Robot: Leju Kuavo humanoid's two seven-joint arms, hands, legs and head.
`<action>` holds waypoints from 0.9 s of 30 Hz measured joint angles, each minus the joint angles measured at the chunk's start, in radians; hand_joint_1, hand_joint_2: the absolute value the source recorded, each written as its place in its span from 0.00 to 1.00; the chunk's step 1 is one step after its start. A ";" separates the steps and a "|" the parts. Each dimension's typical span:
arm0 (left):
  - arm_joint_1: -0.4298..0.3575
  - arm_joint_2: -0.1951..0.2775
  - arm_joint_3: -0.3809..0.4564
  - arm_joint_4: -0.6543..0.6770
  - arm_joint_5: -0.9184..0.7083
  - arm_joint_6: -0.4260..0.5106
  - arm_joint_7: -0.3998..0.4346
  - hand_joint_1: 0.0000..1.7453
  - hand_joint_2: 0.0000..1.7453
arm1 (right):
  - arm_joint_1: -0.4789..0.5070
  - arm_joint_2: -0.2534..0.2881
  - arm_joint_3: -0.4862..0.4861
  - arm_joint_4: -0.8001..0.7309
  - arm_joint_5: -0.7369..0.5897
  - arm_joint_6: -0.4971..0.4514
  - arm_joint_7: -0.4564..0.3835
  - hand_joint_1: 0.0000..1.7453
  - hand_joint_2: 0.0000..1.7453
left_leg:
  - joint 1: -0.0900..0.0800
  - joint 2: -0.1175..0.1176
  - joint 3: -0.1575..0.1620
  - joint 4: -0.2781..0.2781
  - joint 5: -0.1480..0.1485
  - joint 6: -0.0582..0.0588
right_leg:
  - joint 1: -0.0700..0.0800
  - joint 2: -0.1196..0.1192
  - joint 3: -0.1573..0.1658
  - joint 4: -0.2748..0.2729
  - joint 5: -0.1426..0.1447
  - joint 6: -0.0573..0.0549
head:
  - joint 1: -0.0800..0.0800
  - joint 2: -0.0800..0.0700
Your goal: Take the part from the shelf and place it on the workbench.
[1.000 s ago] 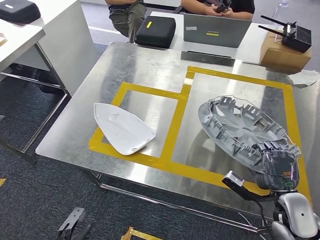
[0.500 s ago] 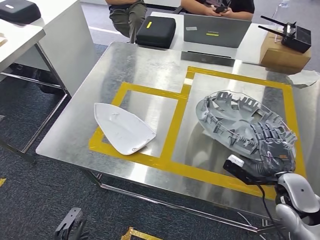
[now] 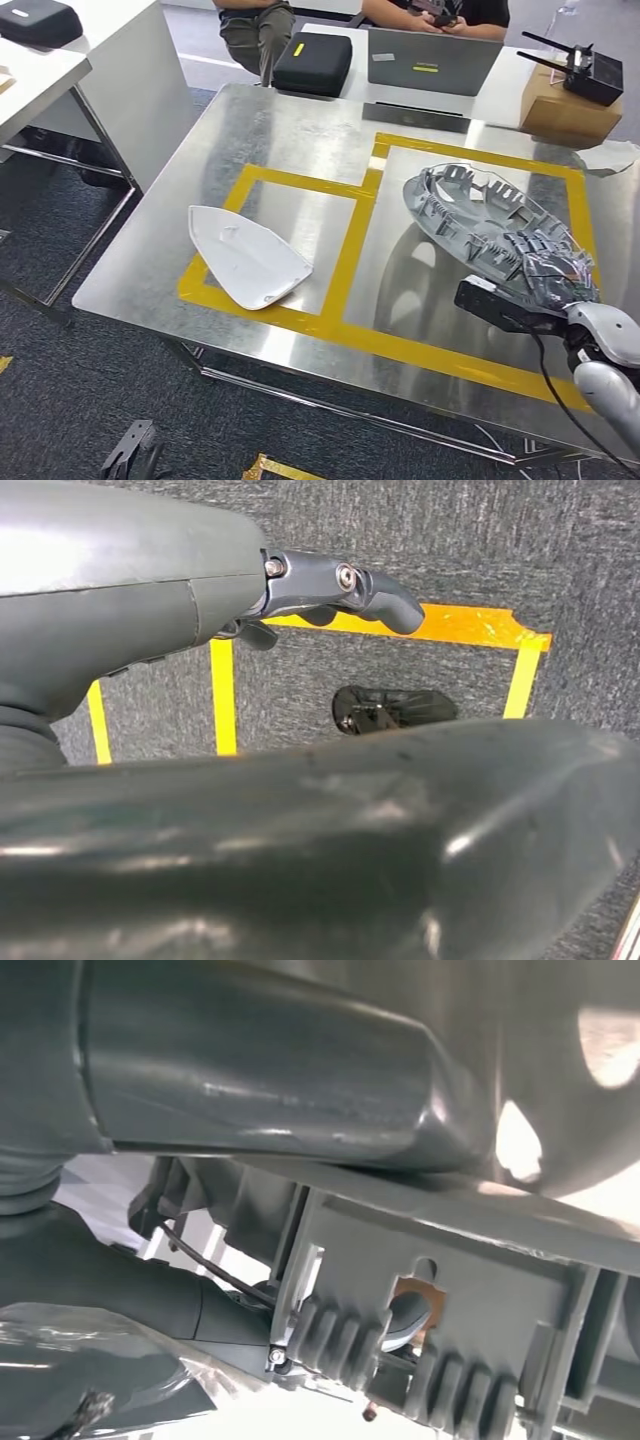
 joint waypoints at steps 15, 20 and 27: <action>0.016 -0.004 0.002 0.021 0.032 -0.040 -0.023 0.00 0.00 | -0.090 -0.133 0.132 -0.180 0.017 0.015 -0.025 0.00 0.00 | 0.000 0.000 -0.001 0.000 0.000 0.000 | 0.000 0.000 0.000 0.000 0.000 0.000 | 0.000 0.000; 0.022 -0.007 0.001 0.026 0.033 -0.040 -0.024 0.00 0.00 | -0.111 -0.165 0.168 -0.226 0.026 0.014 -0.024 0.00 0.00 | 0.000 0.000 -0.001 0.000 0.000 0.000 | 0.000 0.000 0.000 0.000 0.000 0.000 | 0.000 0.000; 0.023 -0.008 0.001 0.030 0.033 -0.041 -0.024 0.00 0.00 | -0.119 -0.183 0.192 -0.248 0.026 0.014 -0.024 0.00 0.00 | 0.000 0.000 -0.001 0.000 0.000 0.000 | 0.000 0.000 0.000 0.000 0.000 0.000 | 0.000 0.000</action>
